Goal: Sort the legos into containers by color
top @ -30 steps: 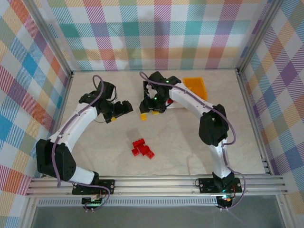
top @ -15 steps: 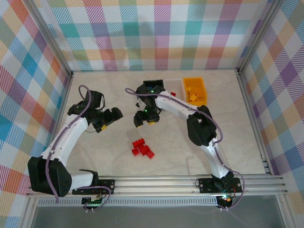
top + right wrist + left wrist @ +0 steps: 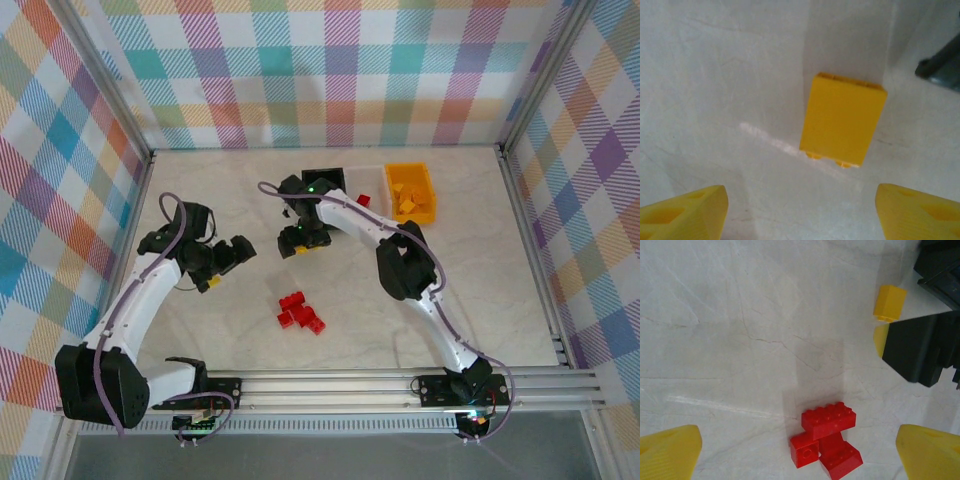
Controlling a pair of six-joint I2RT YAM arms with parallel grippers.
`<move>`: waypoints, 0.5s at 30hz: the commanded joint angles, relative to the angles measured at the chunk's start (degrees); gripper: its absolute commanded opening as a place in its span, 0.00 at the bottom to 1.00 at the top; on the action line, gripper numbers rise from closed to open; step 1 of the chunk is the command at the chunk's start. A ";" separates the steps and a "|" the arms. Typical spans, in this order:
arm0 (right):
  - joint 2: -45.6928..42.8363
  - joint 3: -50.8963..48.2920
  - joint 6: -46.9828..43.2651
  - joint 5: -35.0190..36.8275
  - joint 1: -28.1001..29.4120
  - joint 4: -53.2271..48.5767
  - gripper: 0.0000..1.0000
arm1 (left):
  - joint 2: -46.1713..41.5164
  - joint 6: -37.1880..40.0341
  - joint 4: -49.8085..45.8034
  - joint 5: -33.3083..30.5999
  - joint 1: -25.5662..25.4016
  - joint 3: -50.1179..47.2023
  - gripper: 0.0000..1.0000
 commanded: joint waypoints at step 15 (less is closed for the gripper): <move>5.67 8.98 0.06 5.44 -1.19 -3.34 0.76 | 0.61 3.11 -1.54 3.51 2.27 -1.52 1.00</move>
